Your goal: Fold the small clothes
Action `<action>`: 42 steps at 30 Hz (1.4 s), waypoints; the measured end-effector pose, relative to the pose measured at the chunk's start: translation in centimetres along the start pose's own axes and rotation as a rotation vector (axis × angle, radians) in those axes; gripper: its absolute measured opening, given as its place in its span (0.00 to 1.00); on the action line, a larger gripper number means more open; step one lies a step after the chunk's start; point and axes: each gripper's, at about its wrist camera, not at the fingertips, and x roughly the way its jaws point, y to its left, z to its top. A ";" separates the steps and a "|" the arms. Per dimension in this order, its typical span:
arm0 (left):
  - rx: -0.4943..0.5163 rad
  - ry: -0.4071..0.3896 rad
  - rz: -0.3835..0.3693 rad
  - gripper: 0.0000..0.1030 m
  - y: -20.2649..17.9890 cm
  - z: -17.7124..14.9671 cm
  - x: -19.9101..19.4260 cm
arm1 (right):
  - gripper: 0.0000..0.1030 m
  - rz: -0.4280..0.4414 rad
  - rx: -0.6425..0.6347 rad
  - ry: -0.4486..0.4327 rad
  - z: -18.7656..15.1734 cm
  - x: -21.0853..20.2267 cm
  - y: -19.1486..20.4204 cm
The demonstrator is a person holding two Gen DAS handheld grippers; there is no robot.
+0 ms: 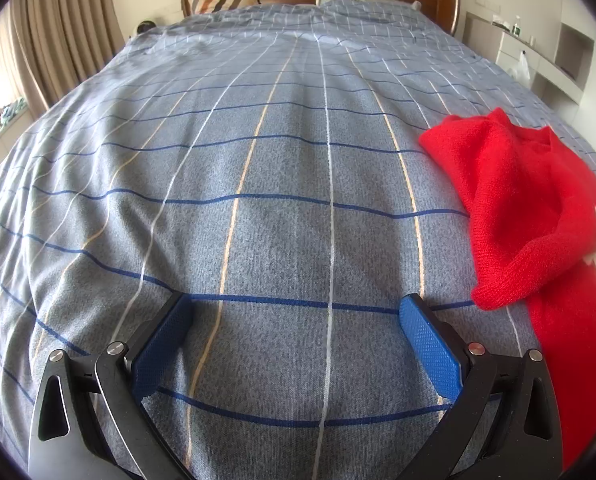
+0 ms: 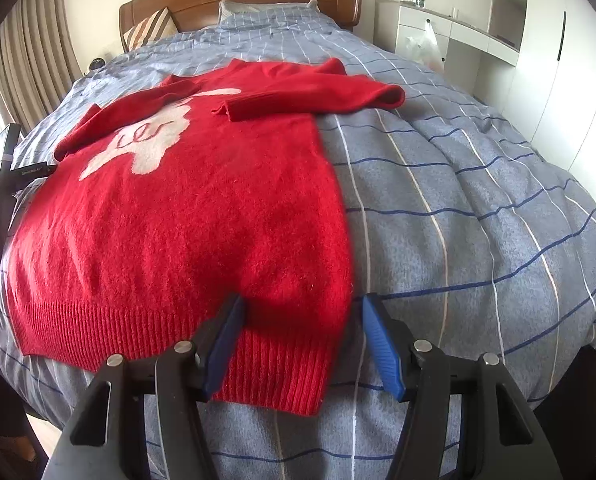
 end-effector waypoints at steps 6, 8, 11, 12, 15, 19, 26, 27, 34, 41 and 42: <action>0.000 0.000 0.000 1.00 0.0 0.0 0.0 | 0.59 0.000 -0.004 -0.025 -0.1 -0.7 0.4; 0.000 0.000 0.000 1.00 0.0 0.0 0.0 | 0.59 0.010 -0.007 -0.024 -0.2 -0.5 0.5; 0.000 0.000 0.000 1.00 0.0 0.0 0.0 | 0.59 0.026 -0.003 -0.026 -0.3 -0.2 0.2; 0.000 0.000 0.000 1.00 0.0 0.0 0.0 | 0.59 0.033 0.000 -0.029 -0.3 -0.3 0.1; 0.000 0.000 0.001 1.00 0.0 0.0 0.0 | 0.59 0.036 -0.021 -0.048 0.1 -0.6 -0.4; 0.000 0.000 0.000 1.00 0.0 0.0 0.0 | 0.59 0.014 -0.089 -0.090 2.5 -1.1 -1.4; 0.000 0.000 0.000 1.00 -0.1 0.0 0.0 | 0.64 0.057 -0.320 -0.134 11.3 1.0 -0.6; 0.000 0.000 0.000 1.00 0.0 0.0 0.0 | 0.64 0.083 -0.384 -0.127 12.3 1.9 0.5; -0.001 0.000 0.000 1.00 0.0 0.0 0.0 | 0.56 0.155 -0.567 -0.090 15.6 10.1 6.5; -0.001 0.000 0.000 1.00 0.0 0.0 0.0 | 0.07 0.188 0.063 -0.172 20.6 6.2 -11.1; -0.001 0.000 0.000 1.00 0.0 0.0 0.0 | 0.07 0.174 0.145 -0.177 20.5 5.5 -14.5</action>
